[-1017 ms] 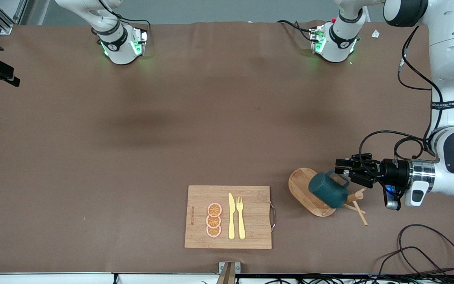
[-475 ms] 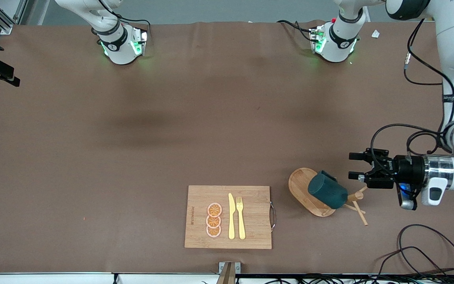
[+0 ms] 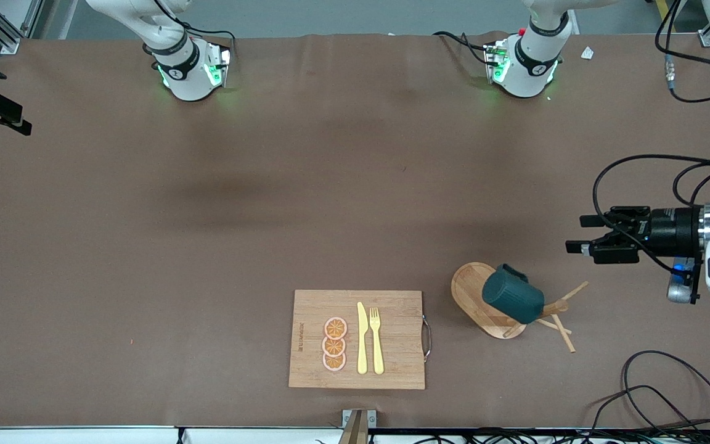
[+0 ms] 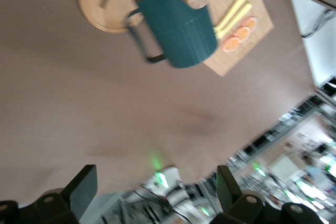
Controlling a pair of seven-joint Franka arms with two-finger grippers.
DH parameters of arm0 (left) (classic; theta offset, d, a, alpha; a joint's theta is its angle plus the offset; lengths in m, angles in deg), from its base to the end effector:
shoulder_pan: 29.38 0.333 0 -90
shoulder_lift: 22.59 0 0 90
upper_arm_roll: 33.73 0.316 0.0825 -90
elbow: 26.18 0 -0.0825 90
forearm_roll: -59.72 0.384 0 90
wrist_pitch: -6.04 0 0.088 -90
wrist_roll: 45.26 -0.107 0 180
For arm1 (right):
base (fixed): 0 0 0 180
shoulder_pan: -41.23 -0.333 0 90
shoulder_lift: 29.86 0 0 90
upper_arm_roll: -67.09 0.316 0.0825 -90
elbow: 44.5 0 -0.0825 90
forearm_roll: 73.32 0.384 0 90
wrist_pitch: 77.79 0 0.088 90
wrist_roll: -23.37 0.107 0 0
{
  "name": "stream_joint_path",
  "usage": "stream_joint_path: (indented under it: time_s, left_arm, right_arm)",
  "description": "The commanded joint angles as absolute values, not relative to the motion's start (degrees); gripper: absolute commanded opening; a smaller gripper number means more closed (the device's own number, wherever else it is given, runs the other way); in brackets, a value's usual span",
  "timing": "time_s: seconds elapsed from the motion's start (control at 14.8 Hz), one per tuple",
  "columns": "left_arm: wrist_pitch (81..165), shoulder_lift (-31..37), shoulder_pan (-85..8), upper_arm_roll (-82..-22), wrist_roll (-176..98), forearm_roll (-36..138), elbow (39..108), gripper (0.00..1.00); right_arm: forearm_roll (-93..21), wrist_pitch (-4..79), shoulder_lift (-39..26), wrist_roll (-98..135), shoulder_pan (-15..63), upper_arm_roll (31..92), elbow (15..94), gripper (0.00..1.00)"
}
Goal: Pass cup and hang on rack
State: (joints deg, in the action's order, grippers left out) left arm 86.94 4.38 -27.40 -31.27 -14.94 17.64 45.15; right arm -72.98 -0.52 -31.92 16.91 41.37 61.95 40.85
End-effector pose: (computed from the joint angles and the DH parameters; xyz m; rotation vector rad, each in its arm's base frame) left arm 0.6694 -0.0349 0.5042 2.3381 0.7225 -0.5722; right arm 0.5169 -0.0481 0.6629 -3.1174 -0.0340 0.1619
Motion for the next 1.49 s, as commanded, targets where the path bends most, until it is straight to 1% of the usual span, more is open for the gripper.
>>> stream_joint_path:
  time_s: [0.0, 0.14, 0.47, 0.54, 0.68, 0.88, 1.08, 1.29, 1.42]
  left_arm:
    - [86.98, -0.25, -28.93, -31.97, -16.94, 27.32, 46.42, 1.0]
    - [87.24, -3.33, -30.17, -34.33, -21.42, 39.27, 46.5, 1.0]
    - [88.04, -8.17, -30.0, -39.95, -28.21, 55.03, 47.03, 1.0]
    - [88.04, -8.96, -29.73, -41.1, -28.21, 56.62, 47.03, 1.0]
    - [88.04, -10.71, -29.9, -41.38, -28.21, 57.69, 47.21, 1.0]
    - [87.95, -14.23, -30.26, -42.25, -28.38, 58.04, 49.4, 1.0]
    - [88.12, -15.99, -31.92, -44.36, -28.3, 61.73, 50.19, 1.0]
    - [88.13, -16.96, -32.01, -44.72, -28.3, 62.0, 50.46, 1.0]
    - [88.47, -19.32, -32.01, -44.72, -28.38, 62.0, 52.91, 1.0]
  right_arm:
    - [-73.05, -0.18, -33.81, 16.34, 41.06, 61.91, 42.6, 1.0]
    - [-73.05, -0.18, -33.81, 16.34, 41.14, 61.91, 42.6, 1.0]
    - [-72.97, -0.09, -33.81, 16.34, 41.14, 61.91, 42.69, 1.0]
    - [-72.97, 0.0, -33.81, 16.34, 41.06, 61.91, 42.69, 1.0]
    - [-72.88, 0.0, -33.81, 16.34, 41.06, 61.91, 42.69, 1.0]
    - [-72.88, 0.0, -33.81, 16.34, 41.14, 61.91, 42.69, 1.0]
    - [-72.88, -0.09, -33.81, 16.34, 41.06, 61.91, 42.69, 1.0]
    - [-72.88, -0.09, -33.81, 16.34, 41.06, 61.99, 42.69, 1.0]
    - [-72.88, -0.18, -33.81, 16.34, 41.06, 61.91, 42.69, 1.0]
